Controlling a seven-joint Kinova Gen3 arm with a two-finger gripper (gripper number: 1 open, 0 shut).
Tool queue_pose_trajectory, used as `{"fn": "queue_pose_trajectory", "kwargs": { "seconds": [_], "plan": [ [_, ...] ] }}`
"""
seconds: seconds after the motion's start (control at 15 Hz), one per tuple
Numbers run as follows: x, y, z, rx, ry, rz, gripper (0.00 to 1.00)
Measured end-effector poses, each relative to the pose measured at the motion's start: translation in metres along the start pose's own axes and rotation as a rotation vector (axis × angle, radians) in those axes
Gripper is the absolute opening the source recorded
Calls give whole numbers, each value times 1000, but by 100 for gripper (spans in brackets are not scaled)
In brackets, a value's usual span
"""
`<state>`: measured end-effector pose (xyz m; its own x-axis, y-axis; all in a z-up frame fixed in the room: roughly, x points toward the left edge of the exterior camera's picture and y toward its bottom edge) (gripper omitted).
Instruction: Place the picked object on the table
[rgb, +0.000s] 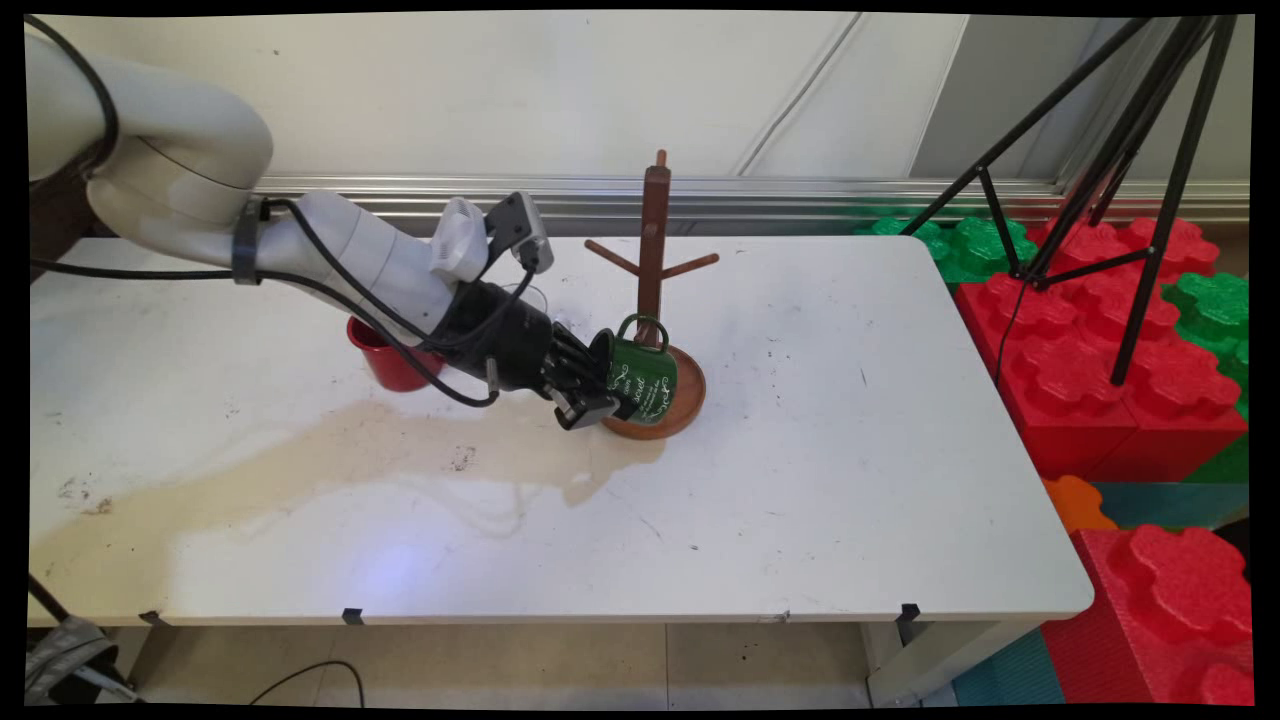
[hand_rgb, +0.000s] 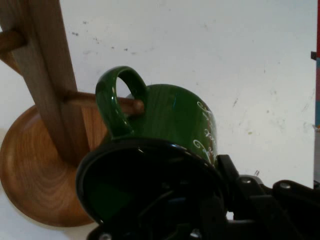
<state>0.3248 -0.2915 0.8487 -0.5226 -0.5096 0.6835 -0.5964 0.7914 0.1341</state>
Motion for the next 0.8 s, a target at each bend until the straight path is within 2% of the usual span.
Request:
{"fn": "queue_pose_trajectory", "kwargs": {
  "seconds": [0.4, 0.8],
  "plan": [
    [0, 12, -21, 11, -3, 16, 0],
    [-6, 35, -56, 2, -57, 38, 0]
  ]
}}
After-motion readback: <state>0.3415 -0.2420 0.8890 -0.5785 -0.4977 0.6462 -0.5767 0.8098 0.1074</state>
